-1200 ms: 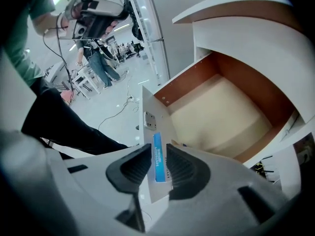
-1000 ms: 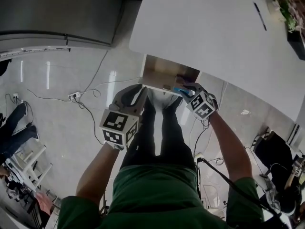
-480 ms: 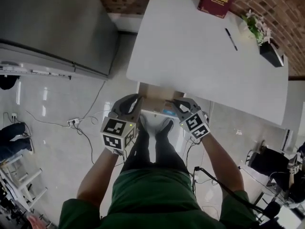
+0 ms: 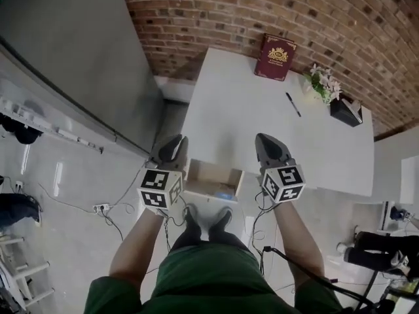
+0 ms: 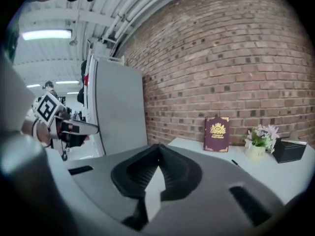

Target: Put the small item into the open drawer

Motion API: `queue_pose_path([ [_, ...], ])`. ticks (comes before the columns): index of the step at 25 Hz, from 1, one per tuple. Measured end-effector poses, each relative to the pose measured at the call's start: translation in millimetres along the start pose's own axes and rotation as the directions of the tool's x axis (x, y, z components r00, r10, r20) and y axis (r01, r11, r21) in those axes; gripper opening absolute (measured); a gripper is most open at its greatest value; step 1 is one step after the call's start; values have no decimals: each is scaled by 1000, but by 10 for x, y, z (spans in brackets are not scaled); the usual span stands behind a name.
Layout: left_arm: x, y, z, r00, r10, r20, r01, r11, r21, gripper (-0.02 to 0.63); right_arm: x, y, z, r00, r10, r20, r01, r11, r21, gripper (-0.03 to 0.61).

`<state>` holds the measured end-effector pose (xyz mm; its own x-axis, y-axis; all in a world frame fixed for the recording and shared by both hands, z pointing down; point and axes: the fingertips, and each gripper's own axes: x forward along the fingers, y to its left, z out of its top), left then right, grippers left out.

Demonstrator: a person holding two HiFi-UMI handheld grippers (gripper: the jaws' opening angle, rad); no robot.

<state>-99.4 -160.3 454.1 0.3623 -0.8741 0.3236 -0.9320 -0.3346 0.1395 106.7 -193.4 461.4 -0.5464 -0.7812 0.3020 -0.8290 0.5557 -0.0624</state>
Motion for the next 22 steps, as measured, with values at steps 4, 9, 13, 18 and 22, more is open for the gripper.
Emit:
queue_pose_path([
  [4, -18, 64, 528, 992, 49, 113, -48, 999, -7, 38, -147, -76, 714, 987, -79, 142, 78, 997, 12, 5],
  [9, -119, 61, 1231, 967, 69, 246, -71, 997, -1, 28, -355, 0, 1501, 950, -114, 292, 133, 990, -43, 3],
  [13, -257, -75, 1685, 942, 31, 334, -42, 999, 23, 28, -550, 102, 1924, 918, -119, 379, 163, 983, -86, 2],
  [18, -421, -234, 2096, 907, -6, 421, -12, 999, 42, 28, -730, 178, 2176, 890, -123, 440, 194, 974, -120, 2],
  [22, -490, -350, 2286, 886, -43, 461, 3, 996, 86, 28, -811, 186, 2241, 877, -142, 459, 215, 970, -112, 2],
])
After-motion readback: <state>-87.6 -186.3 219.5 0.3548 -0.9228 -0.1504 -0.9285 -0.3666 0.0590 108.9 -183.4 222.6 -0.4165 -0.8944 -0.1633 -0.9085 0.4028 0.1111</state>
